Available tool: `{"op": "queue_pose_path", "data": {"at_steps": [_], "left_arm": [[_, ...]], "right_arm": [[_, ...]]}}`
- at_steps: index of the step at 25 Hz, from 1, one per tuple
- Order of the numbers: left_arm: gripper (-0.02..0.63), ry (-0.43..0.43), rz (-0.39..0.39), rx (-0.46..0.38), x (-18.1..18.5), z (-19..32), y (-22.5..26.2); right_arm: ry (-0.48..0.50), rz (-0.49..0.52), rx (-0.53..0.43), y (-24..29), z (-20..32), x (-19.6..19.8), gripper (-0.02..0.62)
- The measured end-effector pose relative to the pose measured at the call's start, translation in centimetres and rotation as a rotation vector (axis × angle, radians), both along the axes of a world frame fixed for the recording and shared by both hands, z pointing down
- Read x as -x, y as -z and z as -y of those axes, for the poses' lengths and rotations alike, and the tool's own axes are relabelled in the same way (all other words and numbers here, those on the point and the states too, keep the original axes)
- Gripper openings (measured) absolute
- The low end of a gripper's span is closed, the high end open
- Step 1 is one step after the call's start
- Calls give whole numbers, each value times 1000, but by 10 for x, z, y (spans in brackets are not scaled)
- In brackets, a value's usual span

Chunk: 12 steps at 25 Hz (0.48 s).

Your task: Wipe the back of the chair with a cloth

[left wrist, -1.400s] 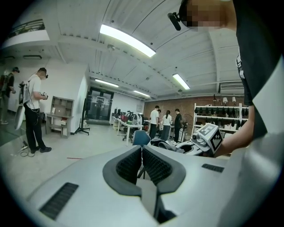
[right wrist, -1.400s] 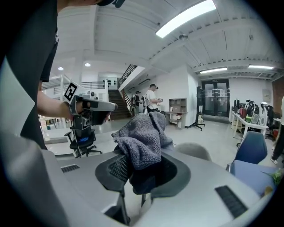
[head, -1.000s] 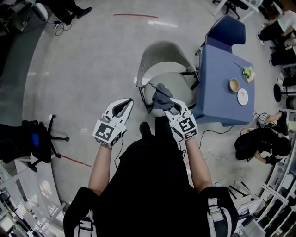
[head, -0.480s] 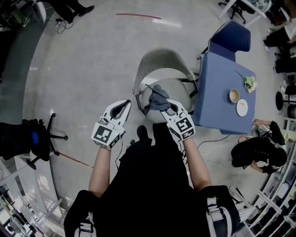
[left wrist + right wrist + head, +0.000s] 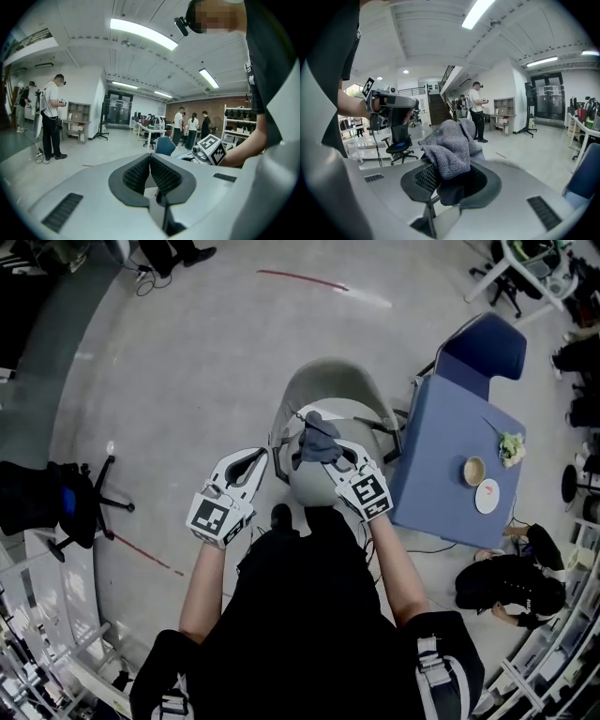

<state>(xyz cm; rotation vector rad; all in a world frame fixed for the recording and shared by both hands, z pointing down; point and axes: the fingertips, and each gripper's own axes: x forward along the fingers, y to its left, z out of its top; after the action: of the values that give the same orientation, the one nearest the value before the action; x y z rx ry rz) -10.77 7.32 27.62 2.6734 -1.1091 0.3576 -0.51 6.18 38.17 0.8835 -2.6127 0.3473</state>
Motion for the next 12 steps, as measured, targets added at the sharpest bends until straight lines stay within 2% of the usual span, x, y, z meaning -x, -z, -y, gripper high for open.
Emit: {"op": "queue_pose_path", "data": {"at_steps": [12], "left_arm": [[26, 72, 54, 35, -33, 26, -13]], "right_arm": [[113, 40, 23, -33, 53, 0, 124]]}}
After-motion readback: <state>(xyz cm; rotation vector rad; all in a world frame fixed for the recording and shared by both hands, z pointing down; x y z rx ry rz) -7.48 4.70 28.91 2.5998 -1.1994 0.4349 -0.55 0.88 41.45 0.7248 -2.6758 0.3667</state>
